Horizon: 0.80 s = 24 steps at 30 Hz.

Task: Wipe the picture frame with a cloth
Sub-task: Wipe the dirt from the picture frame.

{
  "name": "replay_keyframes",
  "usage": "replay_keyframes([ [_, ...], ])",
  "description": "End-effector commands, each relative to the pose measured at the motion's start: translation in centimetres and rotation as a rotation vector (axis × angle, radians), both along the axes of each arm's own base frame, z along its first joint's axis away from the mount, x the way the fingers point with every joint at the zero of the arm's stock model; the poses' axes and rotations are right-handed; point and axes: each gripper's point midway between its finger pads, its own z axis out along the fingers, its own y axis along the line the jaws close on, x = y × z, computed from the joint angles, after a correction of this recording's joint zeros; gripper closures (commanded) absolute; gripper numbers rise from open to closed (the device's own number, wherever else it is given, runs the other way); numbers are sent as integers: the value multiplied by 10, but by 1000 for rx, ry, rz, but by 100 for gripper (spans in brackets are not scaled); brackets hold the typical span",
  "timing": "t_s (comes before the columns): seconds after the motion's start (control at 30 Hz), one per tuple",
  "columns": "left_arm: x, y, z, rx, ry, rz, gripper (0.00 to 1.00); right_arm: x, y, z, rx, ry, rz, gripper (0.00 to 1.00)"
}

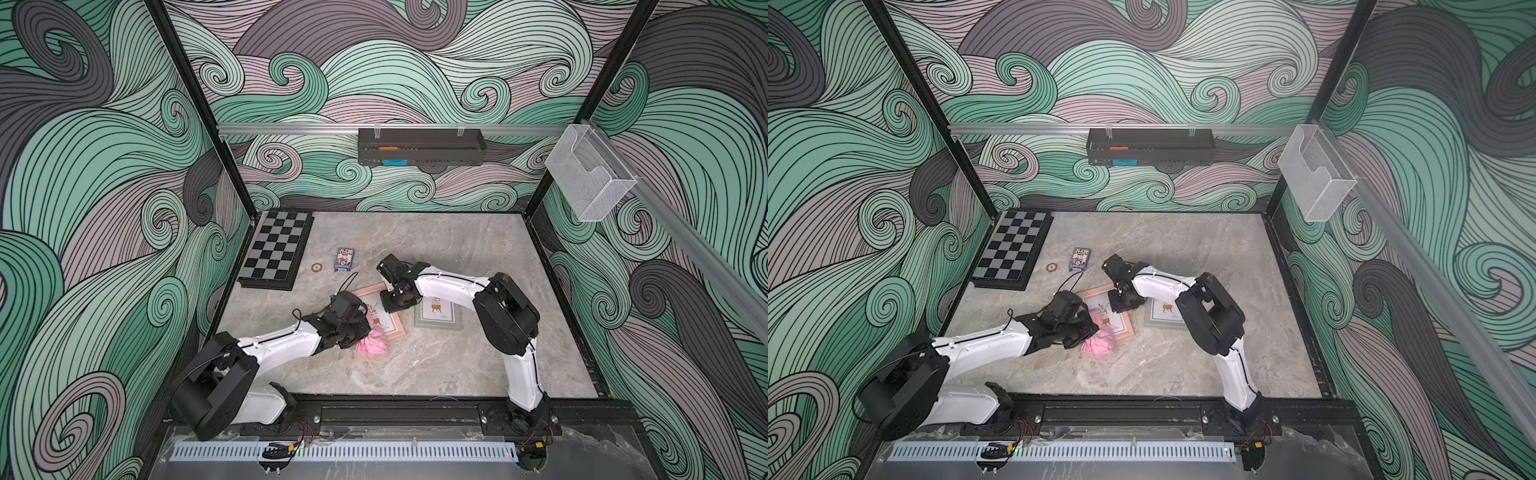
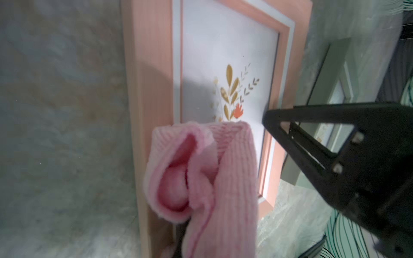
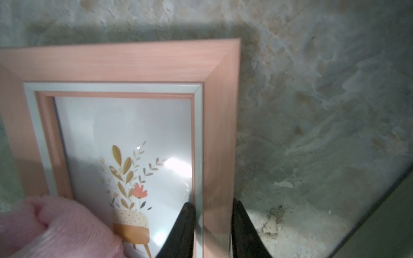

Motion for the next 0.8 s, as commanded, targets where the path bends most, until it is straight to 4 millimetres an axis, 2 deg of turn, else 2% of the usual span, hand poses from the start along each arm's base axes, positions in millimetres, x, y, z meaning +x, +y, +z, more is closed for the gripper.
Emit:
replay_keyframes([
  [0.0, 41, 14, -7, 103, -21, 18, 100, -41, -44, -55, -183, 174, -2, 73],
  [0.1, 68, 14, -20, 137, -12, 13, 100, -44, -44, -55, -177, 181, 2, 73],
  [0.17, 68, 7, -31, 133, 12, -17, 100, -46, -46, -57, -185, 183, 9, 73],
  [0.23, 56, 2, -39, 117, 50, -34, 100, -46, -49, -58, -195, 182, 12, 73],
  [0.3, 34, -1, -41, 120, 84, -54, 100, -46, -53, -58, -204, 179, 11, 73],
  [0.4, 0, -8, -31, 104, 111, -94, 100, -45, -60, -57, -212, 174, 1, 73],
  [0.47, -13, -12, -25, 93, 117, -110, 100, -44, -63, -56, -214, 172, -5, 73],
  [0.5, -12, -15, -22, 71, 114, -109, 100, -43, -63, -55, -214, 170, -5, 73],
  [0.53, -8, -17, -20, 72, 105, -108, 100, -43, -63, -54, -213, 166, -6, 73],
  [0.6, 12, -15, -16, 109, 83, -106, 100, -42, -62, -52, -207, 164, -11, 73],
  [0.77, 82, -1, -7, 101, 23, -40, 100, -43, -60, -52, -195, 169, -7, 73],
])
